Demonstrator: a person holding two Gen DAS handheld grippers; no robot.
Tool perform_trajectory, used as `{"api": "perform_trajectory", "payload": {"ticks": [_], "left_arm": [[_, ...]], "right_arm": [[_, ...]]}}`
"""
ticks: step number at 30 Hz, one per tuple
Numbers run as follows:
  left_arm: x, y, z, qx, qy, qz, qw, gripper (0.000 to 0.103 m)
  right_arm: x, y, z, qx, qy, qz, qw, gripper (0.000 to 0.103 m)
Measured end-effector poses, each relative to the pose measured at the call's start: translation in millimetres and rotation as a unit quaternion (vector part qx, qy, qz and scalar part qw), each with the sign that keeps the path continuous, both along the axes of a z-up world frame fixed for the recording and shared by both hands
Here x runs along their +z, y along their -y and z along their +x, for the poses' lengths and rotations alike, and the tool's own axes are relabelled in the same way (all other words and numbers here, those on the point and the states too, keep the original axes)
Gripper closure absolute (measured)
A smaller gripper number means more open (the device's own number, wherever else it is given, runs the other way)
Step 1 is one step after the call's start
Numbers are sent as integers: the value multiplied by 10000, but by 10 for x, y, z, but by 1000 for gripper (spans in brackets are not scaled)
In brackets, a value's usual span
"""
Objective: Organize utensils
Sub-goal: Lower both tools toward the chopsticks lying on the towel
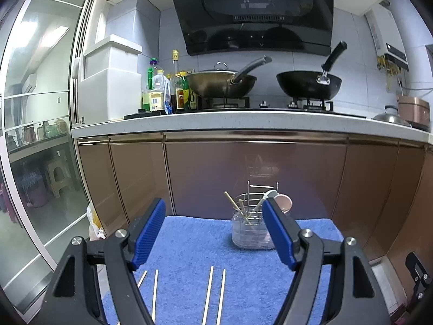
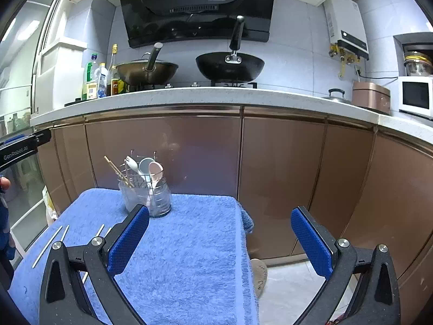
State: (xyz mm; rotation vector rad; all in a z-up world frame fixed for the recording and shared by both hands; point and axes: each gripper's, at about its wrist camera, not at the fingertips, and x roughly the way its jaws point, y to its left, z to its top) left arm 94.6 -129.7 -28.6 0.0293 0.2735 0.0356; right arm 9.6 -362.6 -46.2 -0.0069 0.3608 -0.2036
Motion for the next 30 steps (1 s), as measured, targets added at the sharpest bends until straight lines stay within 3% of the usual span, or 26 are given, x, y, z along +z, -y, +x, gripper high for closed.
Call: {"api": "perform_trajectory", "payload": {"ticks": [23,28,30], "left_arm": [[-200,48,302,-106,-410,65,9991,31],[-242,-326,440,-164,-950,-91,9953,31],[-310,-551,520,-150,-1218,-165,9923,31]], "right_arm": [[-207,70,254,64,-324,202,9992,0],[-222,-74,374,459,-442,362,9973,1],[-270,-186,500,758,-617,486,9940,5]]}}
